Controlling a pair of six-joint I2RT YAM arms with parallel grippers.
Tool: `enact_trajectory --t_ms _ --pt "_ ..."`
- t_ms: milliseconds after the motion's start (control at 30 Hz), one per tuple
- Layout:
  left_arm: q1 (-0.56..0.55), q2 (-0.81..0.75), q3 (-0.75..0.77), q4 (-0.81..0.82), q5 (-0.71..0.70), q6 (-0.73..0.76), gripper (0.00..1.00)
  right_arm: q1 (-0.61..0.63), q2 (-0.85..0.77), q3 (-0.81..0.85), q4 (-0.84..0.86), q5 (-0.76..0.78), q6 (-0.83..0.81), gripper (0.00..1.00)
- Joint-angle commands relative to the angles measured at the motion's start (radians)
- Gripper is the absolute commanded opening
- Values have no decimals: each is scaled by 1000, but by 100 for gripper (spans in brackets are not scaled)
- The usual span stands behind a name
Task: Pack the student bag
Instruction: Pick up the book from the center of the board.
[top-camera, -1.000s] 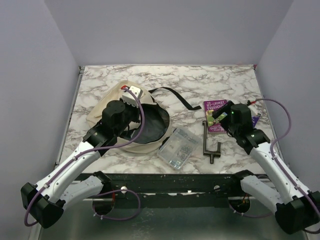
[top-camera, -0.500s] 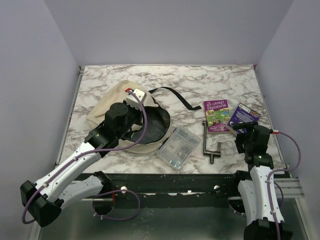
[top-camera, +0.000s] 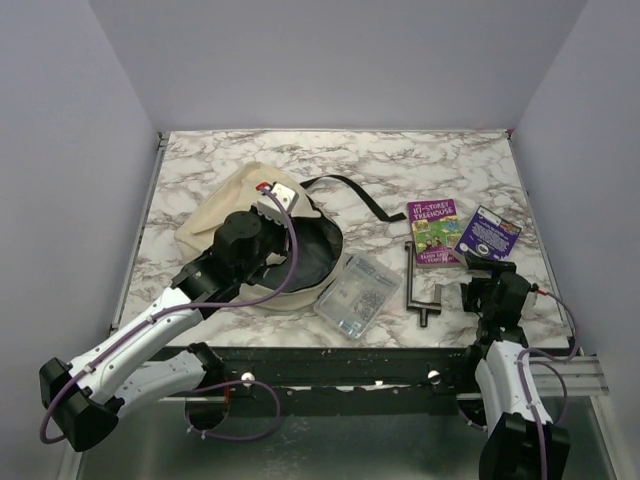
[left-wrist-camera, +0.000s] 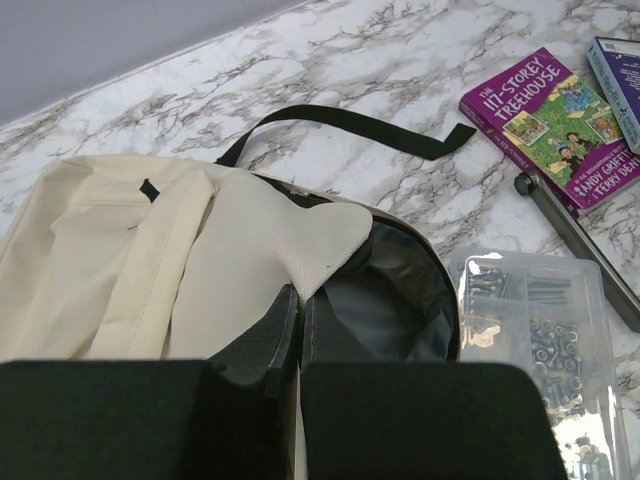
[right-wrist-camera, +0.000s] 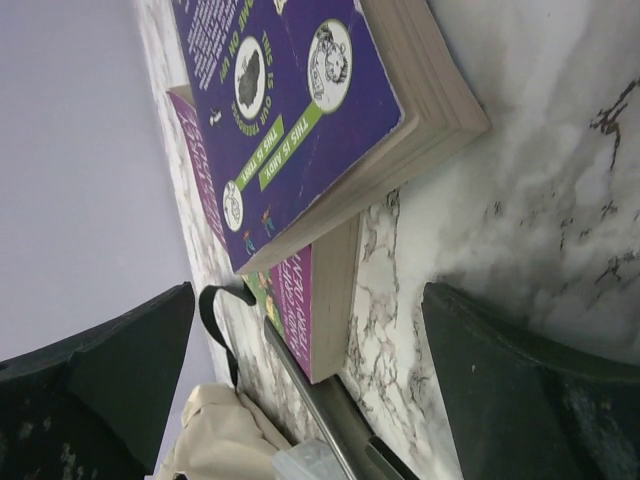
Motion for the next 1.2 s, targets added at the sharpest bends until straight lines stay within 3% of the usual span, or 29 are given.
enact_trajectory --t_ms 0,333,733,933,1067,1167 --pt "-27 -34 0 99 -33 9 0 -17 36 -67 202 55 44 98" --pt "-35 -46 0 99 -34 7 0 -22 377 -116 570 106 129 93" --pt "-35 -47 0 99 -28 9 0 -24 695 -109 816 220 223 87" --pt "-36 -45 0 99 -30 9 0 -24 839 -126 981 223 233 70" --pt "-36 -42 2 99 -31 9 0 -24 954 -156 1193 196 201 40" --pt "-36 -44 0 99 -37 8 0 -24 1020 -173 1378 151 151 25"
